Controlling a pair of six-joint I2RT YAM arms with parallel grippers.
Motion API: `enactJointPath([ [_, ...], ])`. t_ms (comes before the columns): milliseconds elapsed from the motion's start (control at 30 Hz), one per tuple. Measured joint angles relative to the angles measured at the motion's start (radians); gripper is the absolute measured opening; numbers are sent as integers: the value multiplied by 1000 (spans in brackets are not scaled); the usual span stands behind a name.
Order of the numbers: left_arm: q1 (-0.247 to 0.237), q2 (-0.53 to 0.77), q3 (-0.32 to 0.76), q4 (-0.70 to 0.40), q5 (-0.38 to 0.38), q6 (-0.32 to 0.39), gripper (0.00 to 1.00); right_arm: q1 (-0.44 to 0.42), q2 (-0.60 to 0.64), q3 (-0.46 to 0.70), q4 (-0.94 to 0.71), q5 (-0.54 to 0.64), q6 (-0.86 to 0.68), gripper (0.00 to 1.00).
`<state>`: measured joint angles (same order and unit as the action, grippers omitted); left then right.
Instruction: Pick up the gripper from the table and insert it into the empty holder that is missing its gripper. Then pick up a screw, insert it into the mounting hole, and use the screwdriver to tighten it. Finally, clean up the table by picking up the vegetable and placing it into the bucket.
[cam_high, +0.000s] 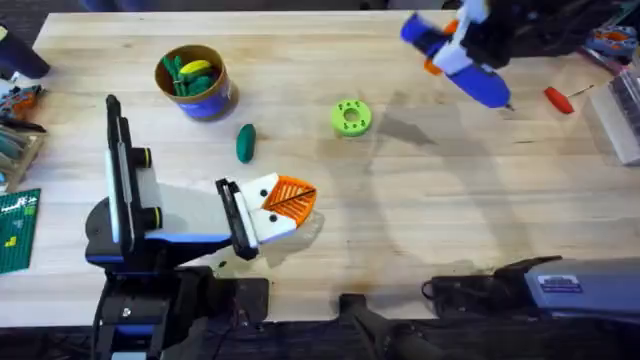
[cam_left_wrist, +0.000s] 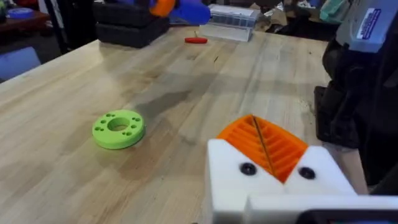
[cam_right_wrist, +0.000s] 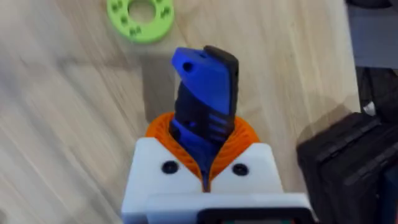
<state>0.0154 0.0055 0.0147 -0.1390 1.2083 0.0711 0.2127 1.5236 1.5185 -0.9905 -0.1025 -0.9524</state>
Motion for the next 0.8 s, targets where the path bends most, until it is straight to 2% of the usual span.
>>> enactJointPath([
  [200,0,0,0,0,0,0,17,-6,151,0,-9,156,-219,28],
  [333,0,0,0,0,0,0,17,-12,268,0,3,214,-342,28],
  [500,0,0,0,0,0,0,17,-13,394,0,55,250,-418,28],
  [700,0,0,0,0,0,0,17,-28,486,0,68,261,-445,31],
  [733,0,0,0,0,0,0,17,-34,496,0,69,263,-443,91],
  [767,0,0,0,0,0,0,17,-41,504,0,68,265,-446,200],
  [800,0,0,0,0,0,0,17,-45,508,0,68,269,-448,351],
])
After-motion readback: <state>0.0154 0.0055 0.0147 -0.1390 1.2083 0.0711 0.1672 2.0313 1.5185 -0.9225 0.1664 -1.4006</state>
